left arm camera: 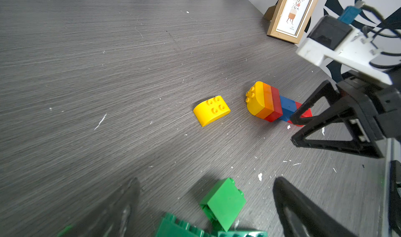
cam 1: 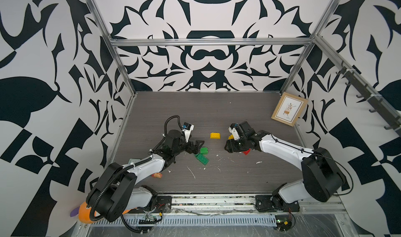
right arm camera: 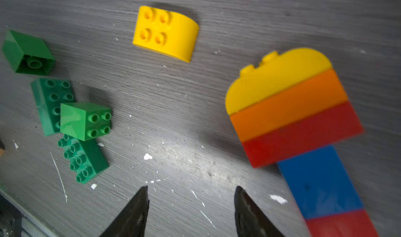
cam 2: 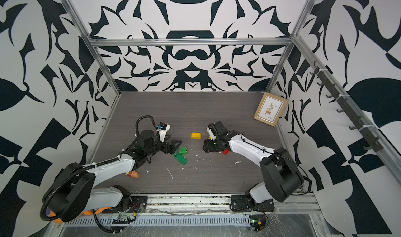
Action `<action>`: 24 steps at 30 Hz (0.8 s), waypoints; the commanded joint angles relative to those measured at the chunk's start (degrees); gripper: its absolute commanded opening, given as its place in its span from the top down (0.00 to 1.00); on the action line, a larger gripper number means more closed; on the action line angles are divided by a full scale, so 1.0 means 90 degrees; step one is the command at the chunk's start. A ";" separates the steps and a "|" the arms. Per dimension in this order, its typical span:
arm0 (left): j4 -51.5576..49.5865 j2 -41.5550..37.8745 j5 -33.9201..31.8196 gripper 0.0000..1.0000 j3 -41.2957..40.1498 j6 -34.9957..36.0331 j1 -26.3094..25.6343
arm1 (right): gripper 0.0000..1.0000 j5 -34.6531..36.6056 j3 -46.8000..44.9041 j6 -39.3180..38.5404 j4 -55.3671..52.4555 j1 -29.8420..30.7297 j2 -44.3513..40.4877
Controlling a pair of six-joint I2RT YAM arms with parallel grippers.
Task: Assemble an ice cream with lego
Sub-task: Adjust the lego brick at the center of the board.
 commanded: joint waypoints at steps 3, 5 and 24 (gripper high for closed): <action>-0.0081 -0.0094 -0.0044 0.01 0.0129 0.0048 -0.0012 | 0.36 -0.0152 0.0498 -0.0297 0.0386 0.0036 0.0461; -0.0062 -0.0308 -0.0065 0.01 0.0119 0.0056 -0.0012 | 0.36 -0.0073 0.0562 -0.0388 0.0409 0.0038 0.0614; -0.0070 -0.0778 -0.0786 0.01 -0.0115 0.0132 -0.0012 | 0.35 -0.0040 0.0555 -0.1038 0.0800 -0.1025 0.0792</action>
